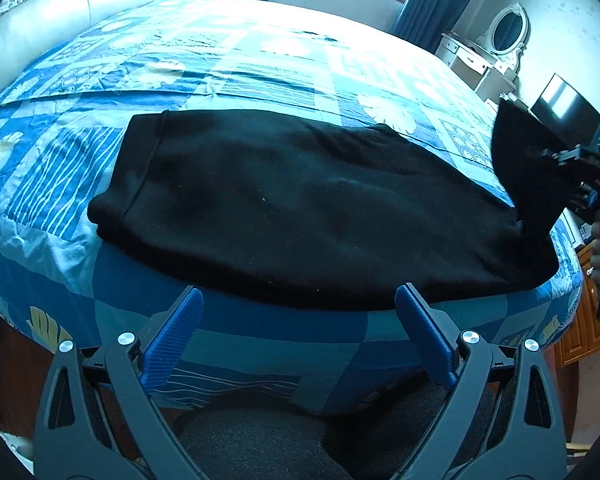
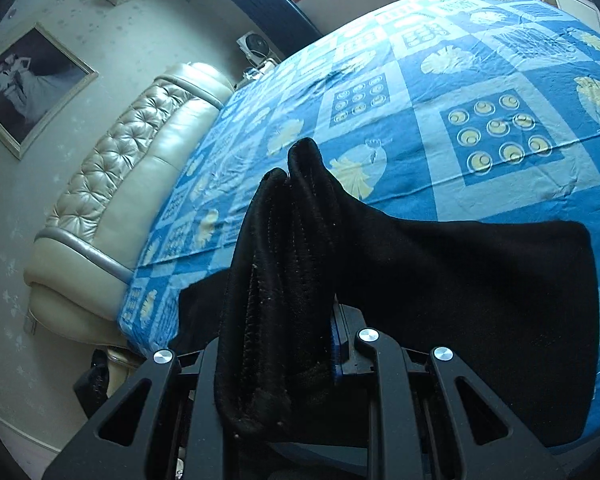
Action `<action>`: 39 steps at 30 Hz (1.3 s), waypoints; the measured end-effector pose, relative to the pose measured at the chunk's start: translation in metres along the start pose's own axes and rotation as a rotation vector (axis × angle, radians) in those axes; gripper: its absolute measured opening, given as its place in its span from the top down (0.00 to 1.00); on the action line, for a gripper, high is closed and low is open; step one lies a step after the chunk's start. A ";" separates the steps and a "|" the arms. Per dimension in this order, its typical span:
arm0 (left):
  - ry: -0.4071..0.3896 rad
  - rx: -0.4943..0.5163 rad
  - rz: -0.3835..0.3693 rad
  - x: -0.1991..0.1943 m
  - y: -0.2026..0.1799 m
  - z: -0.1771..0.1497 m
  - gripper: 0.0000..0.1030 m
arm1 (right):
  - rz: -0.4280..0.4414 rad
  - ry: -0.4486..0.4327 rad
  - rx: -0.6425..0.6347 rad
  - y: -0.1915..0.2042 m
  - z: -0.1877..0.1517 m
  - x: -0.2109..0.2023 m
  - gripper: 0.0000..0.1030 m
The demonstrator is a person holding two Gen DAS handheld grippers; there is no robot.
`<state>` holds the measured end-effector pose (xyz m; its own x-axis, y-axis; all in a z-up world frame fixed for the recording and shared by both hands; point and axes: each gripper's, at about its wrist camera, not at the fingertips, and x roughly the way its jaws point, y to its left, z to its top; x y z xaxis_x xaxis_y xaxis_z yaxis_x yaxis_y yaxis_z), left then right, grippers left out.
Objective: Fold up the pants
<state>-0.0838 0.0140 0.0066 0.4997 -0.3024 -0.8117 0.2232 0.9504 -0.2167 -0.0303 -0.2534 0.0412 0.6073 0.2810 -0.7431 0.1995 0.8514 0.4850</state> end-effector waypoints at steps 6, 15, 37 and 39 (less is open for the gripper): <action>-0.015 0.035 0.030 0.000 -0.004 0.000 0.06 | -0.072 0.067 -0.015 0.007 -0.025 0.043 0.80; -0.008 0.017 0.034 0.002 0.000 0.000 0.06 | -0.172 0.122 -0.091 0.032 -0.051 0.076 0.80; -0.007 0.034 0.049 0.005 -0.001 -0.001 0.06 | -0.245 0.144 -0.171 0.057 -0.071 0.098 0.70; -0.008 0.039 0.051 0.005 0.000 -0.001 0.06 | -0.242 0.143 -0.173 0.059 -0.072 0.099 0.67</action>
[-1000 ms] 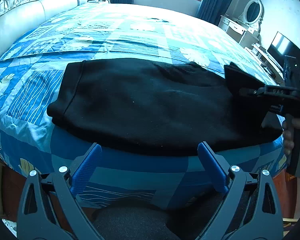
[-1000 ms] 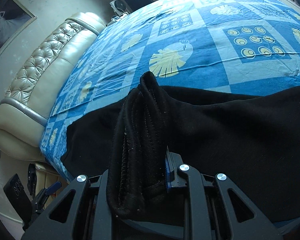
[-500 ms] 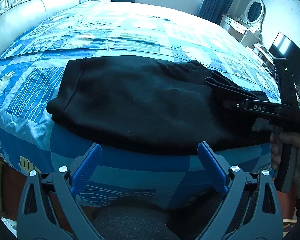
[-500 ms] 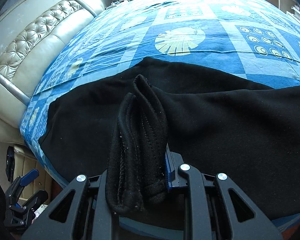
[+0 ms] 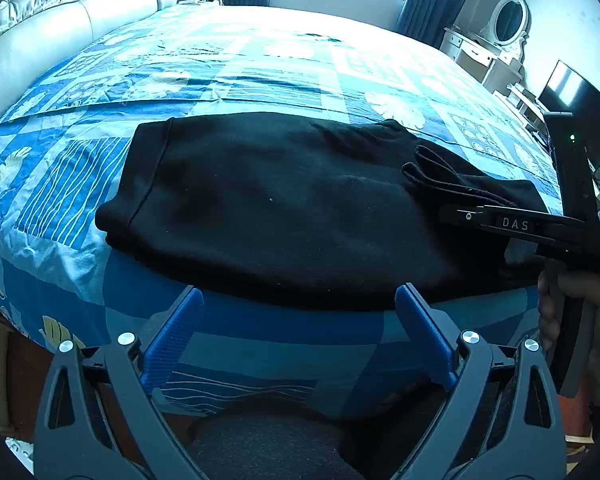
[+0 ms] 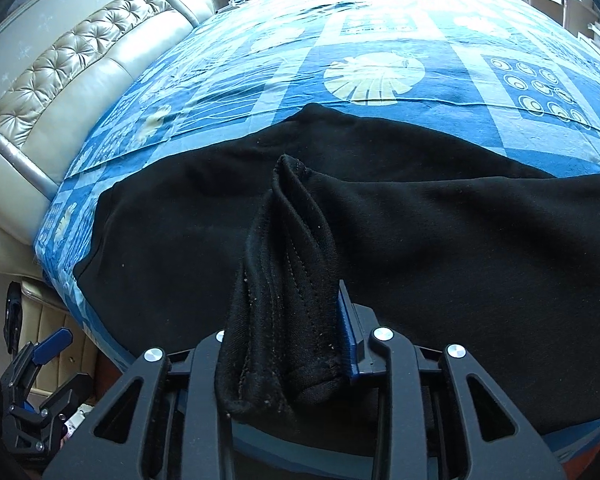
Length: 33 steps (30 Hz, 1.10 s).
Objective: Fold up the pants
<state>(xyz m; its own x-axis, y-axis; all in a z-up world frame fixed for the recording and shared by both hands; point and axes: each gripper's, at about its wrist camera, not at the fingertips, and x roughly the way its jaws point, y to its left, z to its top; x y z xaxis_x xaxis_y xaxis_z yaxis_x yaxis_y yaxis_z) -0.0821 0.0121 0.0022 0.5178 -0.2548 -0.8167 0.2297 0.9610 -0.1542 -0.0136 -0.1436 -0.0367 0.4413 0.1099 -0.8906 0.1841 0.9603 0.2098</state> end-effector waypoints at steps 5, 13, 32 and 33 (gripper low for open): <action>-0.002 0.008 0.004 0.001 0.000 0.000 0.06 | 0.064 0.000 0.020 0.005 -0.002 -0.001 0.59; -0.003 0.017 0.005 0.000 -0.002 -0.001 0.06 | 0.147 0.018 0.029 0.022 -0.006 0.003 0.55; -0.013 0.065 0.030 0.002 -0.007 -0.003 0.06 | 0.356 -0.093 0.068 -0.006 -0.003 -0.038 0.45; -0.015 0.069 0.031 0.001 -0.008 -0.003 0.06 | 0.354 -0.124 0.073 -0.017 -0.001 -0.051 0.43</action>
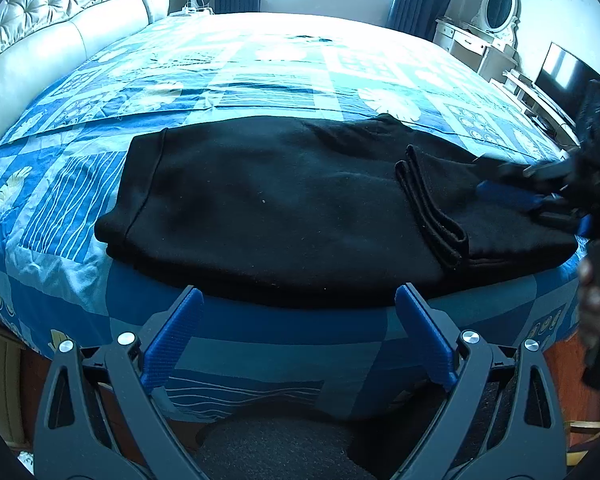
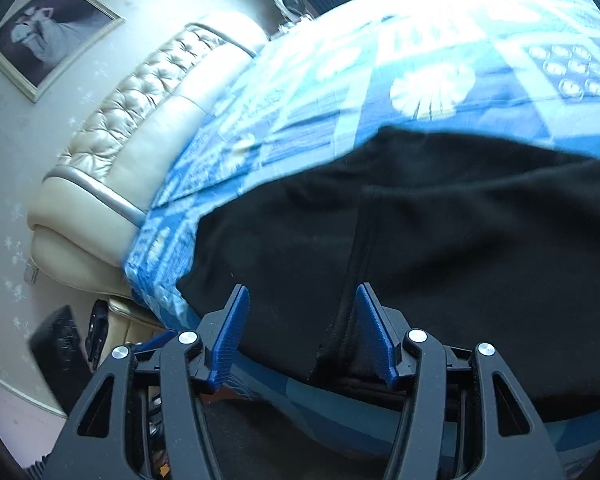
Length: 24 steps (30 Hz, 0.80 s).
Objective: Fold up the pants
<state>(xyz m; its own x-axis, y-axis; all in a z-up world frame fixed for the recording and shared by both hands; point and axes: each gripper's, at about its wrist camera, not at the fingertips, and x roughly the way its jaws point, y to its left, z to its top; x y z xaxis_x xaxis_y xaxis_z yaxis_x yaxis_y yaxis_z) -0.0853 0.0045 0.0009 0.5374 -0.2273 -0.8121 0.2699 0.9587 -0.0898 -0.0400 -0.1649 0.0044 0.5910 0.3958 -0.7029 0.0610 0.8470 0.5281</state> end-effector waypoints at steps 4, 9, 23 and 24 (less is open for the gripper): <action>-0.006 0.011 0.000 -0.001 -0.001 0.001 0.06 | -0.033 -0.121 0.044 -0.040 0.016 -0.057 0.37; 0.001 -0.008 -0.017 0.000 0.000 0.001 0.06 | -0.182 -0.262 0.239 -0.132 0.027 -0.113 0.36; 0.046 -0.021 -0.036 0.010 0.000 -0.002 0.06 | -0.026 -0.165 0.572 -0.256 0.015 -0.072 0.75; 0.046 -0.020 -0.037 0.011 0.000 -0.002 0.06 | -0.014 -0.168 0.587 -0.260 0.013 -0.071 0.75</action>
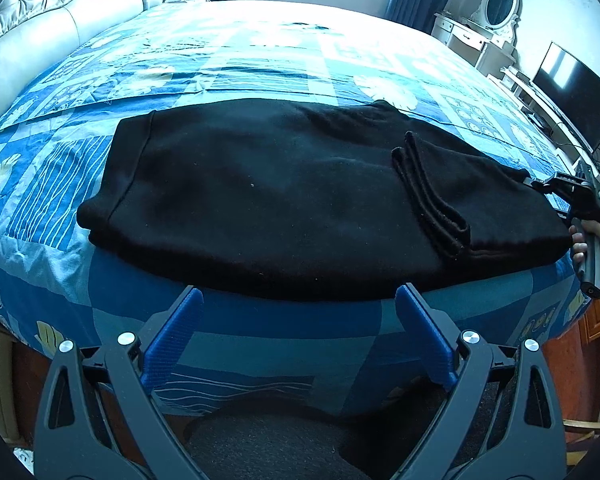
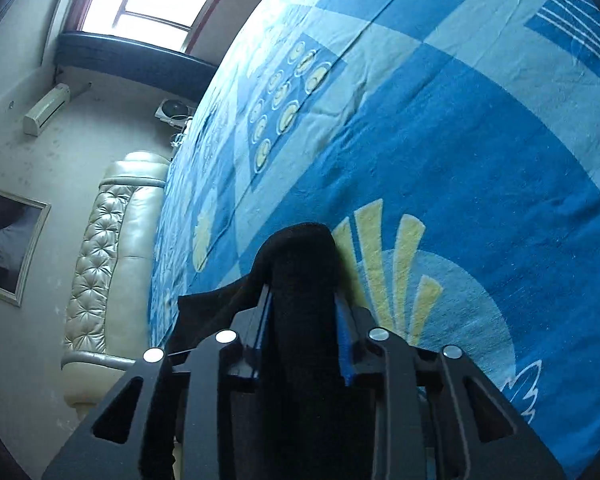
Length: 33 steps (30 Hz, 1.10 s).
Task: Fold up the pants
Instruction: 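Grasp the pant leg edge again with the right gripper and lift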
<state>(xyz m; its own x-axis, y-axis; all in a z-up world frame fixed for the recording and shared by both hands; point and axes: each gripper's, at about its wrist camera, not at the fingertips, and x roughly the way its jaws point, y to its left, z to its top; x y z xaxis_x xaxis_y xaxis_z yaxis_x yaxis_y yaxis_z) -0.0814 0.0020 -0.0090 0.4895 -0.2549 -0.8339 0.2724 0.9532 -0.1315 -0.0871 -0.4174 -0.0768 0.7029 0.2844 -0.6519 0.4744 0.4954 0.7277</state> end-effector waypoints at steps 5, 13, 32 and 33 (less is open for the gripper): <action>0.002 0.000 -0.005 0.000 0.000 -0.001 0.06 | 0.035 0.005 0.016 0.001 0.000 -0.006 0.70; -0.004 0.001 -0.010 -0.003 0.000 -0.002 0.06 | 0.201 0.006 0.152 -0.029 -0.039 -0.047 0.66; -0.014 0.020 0.008 -0.004 -0.003 -0.001 0.06 | 0.047 -0.032 0.042 -0.019 -0.077 -0.042 0.79; -0.016 0.021 0.011 -0.004 -0.002 -0.001 0.06 | 0.047 -0.041 0.036 -0.015 -0.077 -0.041 0.77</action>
<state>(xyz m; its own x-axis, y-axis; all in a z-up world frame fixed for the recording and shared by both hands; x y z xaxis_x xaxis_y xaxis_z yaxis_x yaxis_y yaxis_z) -0.0847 0.0010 -0.0060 0.5054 -0.2475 -0.8266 0.2845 0.9522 -0.1111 -0.1643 -0.3730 -0.0774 0.7458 0.2721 -0.6081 0.4586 0.4523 0.7649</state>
